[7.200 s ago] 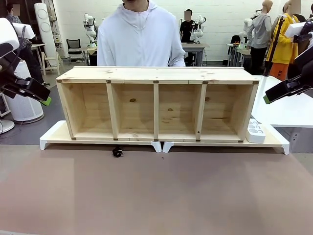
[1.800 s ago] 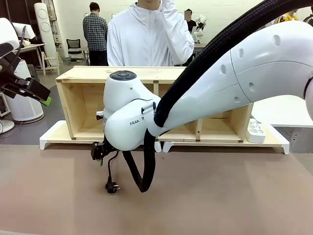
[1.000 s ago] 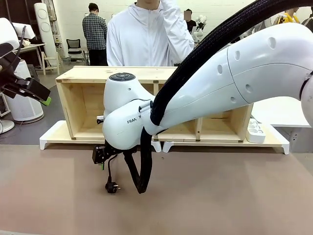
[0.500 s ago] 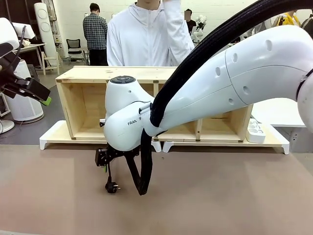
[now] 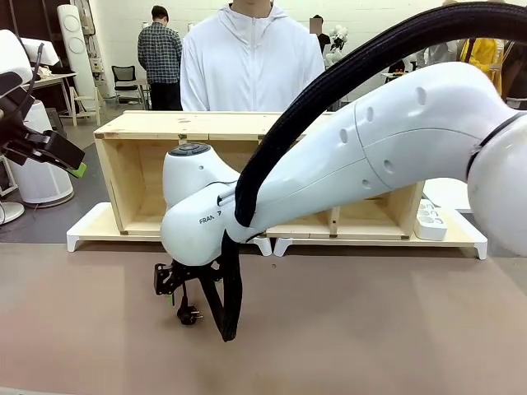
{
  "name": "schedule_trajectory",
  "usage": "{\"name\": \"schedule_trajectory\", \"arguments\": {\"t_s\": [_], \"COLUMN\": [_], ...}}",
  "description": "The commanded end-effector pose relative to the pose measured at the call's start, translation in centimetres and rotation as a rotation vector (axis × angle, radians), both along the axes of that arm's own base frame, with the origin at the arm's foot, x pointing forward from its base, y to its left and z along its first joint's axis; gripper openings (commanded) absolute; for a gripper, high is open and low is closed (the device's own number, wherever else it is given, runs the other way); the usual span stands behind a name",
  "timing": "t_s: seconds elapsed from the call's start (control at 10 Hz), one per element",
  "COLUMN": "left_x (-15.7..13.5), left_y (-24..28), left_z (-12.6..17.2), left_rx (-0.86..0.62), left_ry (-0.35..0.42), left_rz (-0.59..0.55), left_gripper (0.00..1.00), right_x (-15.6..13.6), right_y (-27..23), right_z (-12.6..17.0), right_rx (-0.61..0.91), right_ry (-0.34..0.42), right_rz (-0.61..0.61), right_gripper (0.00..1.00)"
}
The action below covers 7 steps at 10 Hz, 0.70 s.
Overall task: Perform cable management.
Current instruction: When the cord part of the Power Cable appears at the lower middle area of the table and stops, grasp the cord part of the Power Cable.
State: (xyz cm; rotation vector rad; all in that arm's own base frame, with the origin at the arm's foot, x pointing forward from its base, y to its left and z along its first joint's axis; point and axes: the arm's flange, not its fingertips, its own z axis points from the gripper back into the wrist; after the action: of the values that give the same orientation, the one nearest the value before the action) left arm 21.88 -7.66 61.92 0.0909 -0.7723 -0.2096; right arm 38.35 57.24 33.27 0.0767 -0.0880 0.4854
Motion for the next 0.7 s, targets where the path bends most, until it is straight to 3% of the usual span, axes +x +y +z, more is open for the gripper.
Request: {"name": "schedule_trajectory", "arguments": {"t_s": [0.0,0.4,0.6], "left_x": [0.2,0.2,0.2], "left_y": [-0.1,-0.1,-0.1], "left_z": [0.1,0.1,0.1], "left_rx": [-0.002,-0.002,-0.002], "left_ry": [-0.011,-0.011,-0.011], "left_rz": [-0.002,-0.002,-0.002], "left_gripper": [1.00,1.00,1.00], "right_x": [1.3,2.7,2.6], "right_y": [1.8,3.0,3.1], "right_z": [-1.2,-3.1,-3.1], "right_rx": [-0.055,-0.070,-0.079], "right_ry": [-0.022,-0.031,-0.021], "right_rz": [-0.037,-0.034,-0.039], "right_gripper": [1.00,1.00,0.81]}}
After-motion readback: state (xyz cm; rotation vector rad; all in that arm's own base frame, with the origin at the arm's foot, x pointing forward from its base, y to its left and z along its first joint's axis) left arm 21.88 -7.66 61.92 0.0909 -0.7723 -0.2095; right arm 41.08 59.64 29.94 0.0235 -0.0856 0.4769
